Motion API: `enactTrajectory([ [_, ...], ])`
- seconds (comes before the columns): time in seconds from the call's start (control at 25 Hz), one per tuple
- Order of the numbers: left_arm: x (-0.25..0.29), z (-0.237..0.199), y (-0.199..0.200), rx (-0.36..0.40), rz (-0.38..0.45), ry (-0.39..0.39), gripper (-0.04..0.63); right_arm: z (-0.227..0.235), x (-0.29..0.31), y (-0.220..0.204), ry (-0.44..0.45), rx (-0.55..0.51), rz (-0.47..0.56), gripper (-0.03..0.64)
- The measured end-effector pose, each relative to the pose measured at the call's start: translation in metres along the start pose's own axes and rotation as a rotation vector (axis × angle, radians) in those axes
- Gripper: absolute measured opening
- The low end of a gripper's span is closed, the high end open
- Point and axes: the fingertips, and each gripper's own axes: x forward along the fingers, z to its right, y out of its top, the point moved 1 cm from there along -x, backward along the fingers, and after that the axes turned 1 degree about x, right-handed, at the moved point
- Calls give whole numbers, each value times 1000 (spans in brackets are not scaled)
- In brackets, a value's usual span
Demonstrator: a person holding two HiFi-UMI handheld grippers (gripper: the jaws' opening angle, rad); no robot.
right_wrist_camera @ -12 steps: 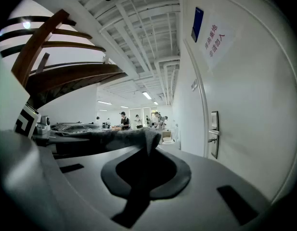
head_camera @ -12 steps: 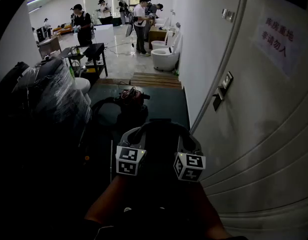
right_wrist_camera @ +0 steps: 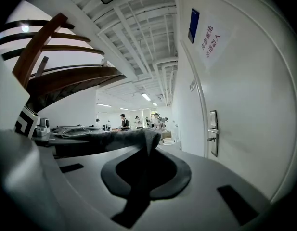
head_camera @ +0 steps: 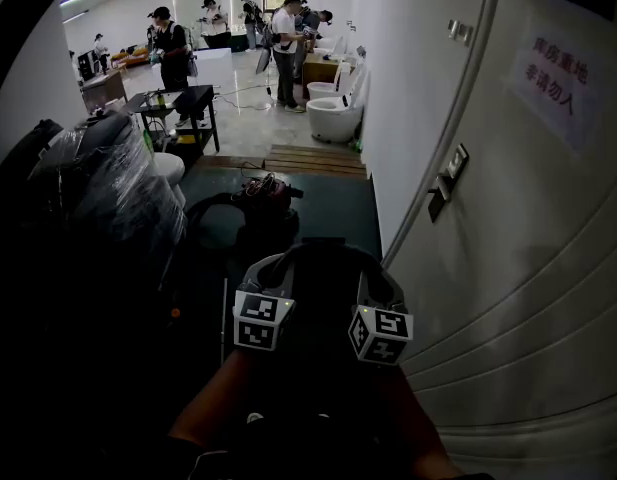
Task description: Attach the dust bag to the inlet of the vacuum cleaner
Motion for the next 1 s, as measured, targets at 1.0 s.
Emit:
enactTrajectory([
  [1.0, 29, 72, -5, 13, -25, 18, 14, 78, -12, -8, 20, -24, -29, 6],
])
